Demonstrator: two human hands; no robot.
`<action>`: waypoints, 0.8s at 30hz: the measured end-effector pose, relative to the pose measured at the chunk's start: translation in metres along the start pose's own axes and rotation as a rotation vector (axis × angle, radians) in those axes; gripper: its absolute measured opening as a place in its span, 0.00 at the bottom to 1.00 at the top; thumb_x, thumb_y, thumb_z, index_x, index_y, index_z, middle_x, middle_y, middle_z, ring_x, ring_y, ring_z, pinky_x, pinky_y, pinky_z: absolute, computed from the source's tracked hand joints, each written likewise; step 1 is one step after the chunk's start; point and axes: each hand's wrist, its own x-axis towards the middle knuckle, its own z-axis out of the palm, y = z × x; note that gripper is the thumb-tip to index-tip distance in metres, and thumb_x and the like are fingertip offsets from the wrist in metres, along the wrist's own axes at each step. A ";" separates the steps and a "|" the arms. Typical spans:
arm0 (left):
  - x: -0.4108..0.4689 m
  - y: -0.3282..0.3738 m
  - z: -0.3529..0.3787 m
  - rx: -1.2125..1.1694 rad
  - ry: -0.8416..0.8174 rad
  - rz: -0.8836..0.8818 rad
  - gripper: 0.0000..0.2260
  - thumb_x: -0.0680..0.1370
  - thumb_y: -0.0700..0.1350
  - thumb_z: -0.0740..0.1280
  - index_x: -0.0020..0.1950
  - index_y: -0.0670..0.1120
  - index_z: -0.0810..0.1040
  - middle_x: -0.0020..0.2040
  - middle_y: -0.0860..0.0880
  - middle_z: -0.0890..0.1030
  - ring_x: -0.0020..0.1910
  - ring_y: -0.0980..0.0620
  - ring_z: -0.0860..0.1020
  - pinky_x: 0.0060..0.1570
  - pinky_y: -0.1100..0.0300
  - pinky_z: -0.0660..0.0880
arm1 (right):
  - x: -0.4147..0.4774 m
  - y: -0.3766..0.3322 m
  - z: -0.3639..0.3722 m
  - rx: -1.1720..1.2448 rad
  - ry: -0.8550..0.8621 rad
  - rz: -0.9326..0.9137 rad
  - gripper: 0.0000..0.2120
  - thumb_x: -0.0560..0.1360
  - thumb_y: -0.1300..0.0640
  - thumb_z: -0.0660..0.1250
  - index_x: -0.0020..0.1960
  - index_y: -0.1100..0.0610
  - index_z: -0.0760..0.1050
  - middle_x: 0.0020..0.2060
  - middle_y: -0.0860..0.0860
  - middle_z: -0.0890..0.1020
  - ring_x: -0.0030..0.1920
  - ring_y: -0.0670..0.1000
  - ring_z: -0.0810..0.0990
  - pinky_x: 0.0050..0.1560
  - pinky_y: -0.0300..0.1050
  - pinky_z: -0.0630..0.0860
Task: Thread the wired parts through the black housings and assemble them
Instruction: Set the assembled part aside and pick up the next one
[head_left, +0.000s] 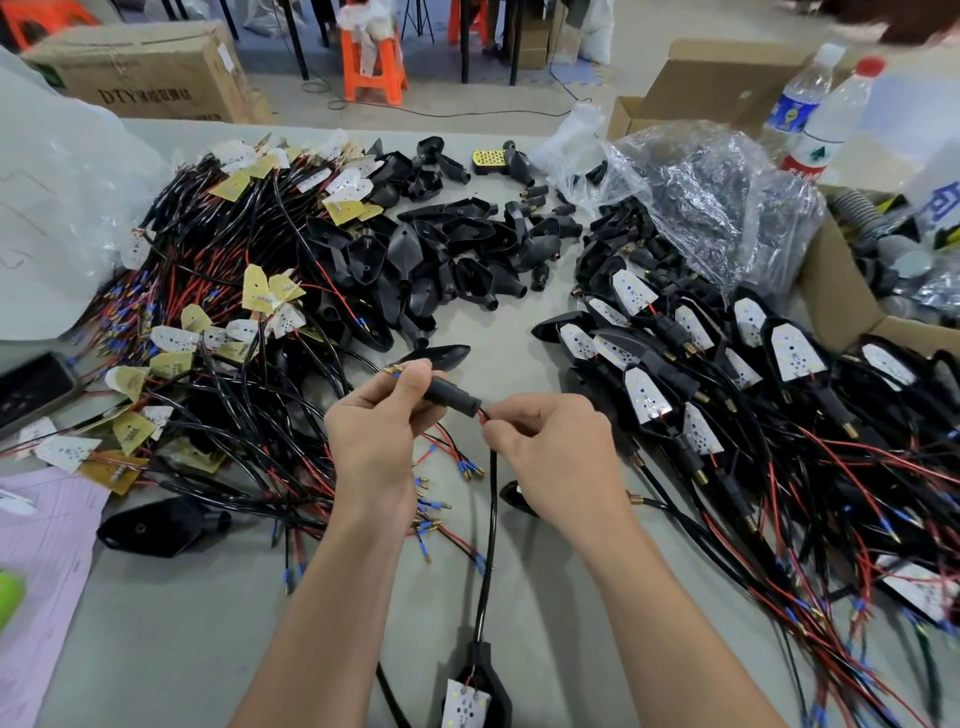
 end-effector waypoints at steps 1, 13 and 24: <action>0.000 -0.001 0.001 0.000 0.007 0.006 0.12 0.78 0.42 0.74 0.35 0.50 0.88 0.37 0.50 0.86 0.37 0.57 0.83 0.39 0.65 0.80 | 0.000 0.000 0.001 -0.006 -0.006 -0.022 0.10 0.71 0.54 0.72 0.39 0.37 0.81 0.29 0.46 0.80 0.27 0.42 0.74 0.29 0.30 0.69; 0.002 -0.004 -0.009 0.218 -0.197 0.020 0.09 0.79 0.43 0.73 0.42 0.52 0.90 0.39 0.48 0.87 0.38 0.56 0.84 0.40 0.66 0.79 | 0.002 0.004 -0.006 -0.063 -0.059 -0.058 0.13 0.72 0.60 0.71 0.52 0.44 0.82 0.31 0.39 0.84 0.32 0.41 0.77 0.38 0.33 0.72; 0.004 -0.004 0.001 0.359 -0.353 0.027 0.10 0.76 0.54 0.70 0.45 0.53 0.90 0.43 0.45 0.88 0.40 0.47 0.81 0.45 0.52 0.77 | 0.003 -0.005 0.002 0.070 -0.136 -0.052 0.13 0.71 0.57 0.75 0.47 0.39 0.81 0.34 0.43 0.85 0.30 0.41 0.75 0.33 0.32 0.70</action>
